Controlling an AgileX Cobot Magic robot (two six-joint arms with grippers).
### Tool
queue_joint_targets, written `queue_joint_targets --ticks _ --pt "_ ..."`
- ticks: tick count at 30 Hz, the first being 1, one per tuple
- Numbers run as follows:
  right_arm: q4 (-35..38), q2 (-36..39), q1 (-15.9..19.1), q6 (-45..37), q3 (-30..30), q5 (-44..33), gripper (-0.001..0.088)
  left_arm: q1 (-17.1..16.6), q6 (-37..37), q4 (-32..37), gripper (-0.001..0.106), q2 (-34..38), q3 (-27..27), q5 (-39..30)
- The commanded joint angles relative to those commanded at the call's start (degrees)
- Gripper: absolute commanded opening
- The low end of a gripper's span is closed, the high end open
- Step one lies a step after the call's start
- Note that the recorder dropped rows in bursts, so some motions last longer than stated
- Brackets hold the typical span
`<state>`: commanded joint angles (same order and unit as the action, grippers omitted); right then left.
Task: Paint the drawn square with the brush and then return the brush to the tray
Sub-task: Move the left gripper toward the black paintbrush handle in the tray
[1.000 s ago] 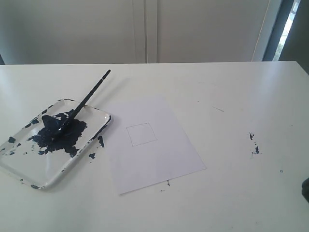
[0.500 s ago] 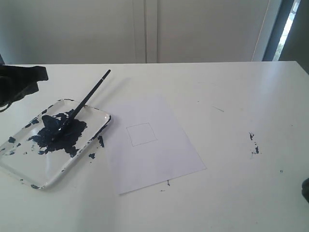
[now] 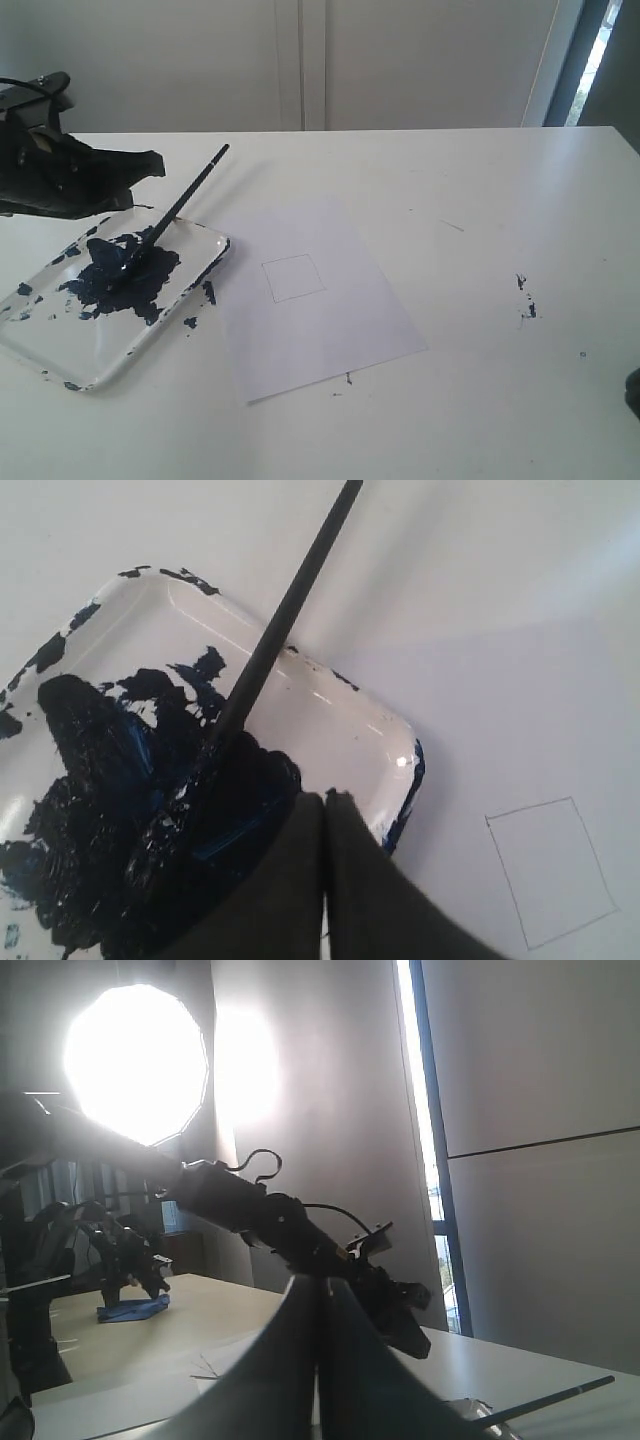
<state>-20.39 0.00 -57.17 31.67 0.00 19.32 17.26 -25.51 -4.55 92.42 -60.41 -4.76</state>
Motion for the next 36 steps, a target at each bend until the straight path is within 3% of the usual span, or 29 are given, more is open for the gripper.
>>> queue_joint_targets --ticks 15,36 --pt "0.0 0.0 0.0 0.0 0.0 0.0 0.0000 0.0 3.3 3.6 0.000 10.7 -7.2 3.8" --pt "0.0 0.0 0.0 0.0 0.0 0.0 0.0000 0.0 1.3 3.4 0.000 11.9 -7.3 9.3"
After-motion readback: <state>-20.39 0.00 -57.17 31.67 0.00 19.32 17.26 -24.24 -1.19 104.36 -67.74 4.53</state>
